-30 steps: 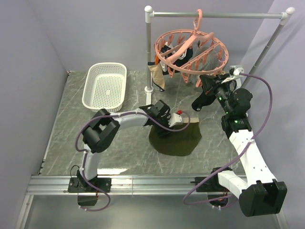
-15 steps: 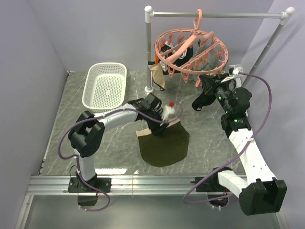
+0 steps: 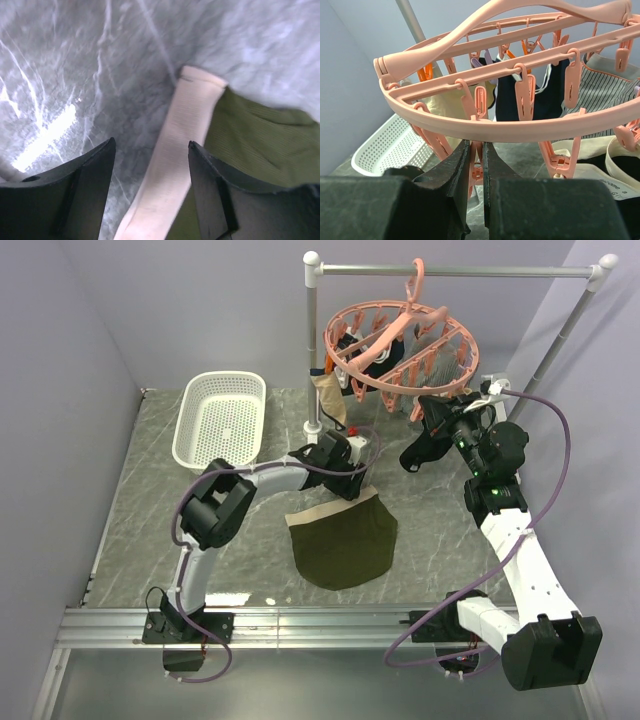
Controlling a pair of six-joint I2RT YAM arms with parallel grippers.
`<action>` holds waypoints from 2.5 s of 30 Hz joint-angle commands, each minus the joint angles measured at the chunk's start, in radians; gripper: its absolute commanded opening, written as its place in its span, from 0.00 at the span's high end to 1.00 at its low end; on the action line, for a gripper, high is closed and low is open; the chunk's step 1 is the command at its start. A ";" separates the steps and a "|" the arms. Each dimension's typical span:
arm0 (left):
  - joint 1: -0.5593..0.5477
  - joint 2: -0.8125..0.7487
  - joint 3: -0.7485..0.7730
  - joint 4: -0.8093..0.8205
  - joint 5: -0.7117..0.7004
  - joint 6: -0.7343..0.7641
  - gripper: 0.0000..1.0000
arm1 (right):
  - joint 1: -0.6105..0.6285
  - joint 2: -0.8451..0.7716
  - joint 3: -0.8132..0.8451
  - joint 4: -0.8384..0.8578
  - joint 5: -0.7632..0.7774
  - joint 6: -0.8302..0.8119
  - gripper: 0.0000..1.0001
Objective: Clip the underwear to the hanger
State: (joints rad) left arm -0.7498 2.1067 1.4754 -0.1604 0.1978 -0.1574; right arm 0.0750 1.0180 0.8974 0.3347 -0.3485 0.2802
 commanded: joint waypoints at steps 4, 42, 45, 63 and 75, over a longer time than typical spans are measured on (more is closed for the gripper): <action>-0.028 0.030 0.033 0.058 0.006 -0.033 0.39 | 0.003 -0.009 0.031 -0.008 0.008 -0.003 1.00; -0.095 -0.076 -0.159 0.073 0.017 0.097 0.40 | 0.003 -0.019 0.034 -0.028 0.008 -0.003 1.00; -0.111 -0.047 -0.141 0.035 -0.012 0.110 0.43 | 0.002 -0.019 0.034 -0.028 0.006 -0.006 1.00; -0.166 0.027 -0.185 0.091 -0.230 0.229 1.00 | 0.002 -0.004 0.055 -0.068 0.017 0.004 1.00; -0.166 -0.349 -0.466 0.580 -0.272 0.656 1.00 | 0.002 -0.022 0.029 -0.074 -0.018 0.027 1.00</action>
State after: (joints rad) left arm -0.9161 1.8664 1.0416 0.2134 -0.0727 0.3244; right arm 0.0750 1.0172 0.9138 0.2760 -0.3500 0.2916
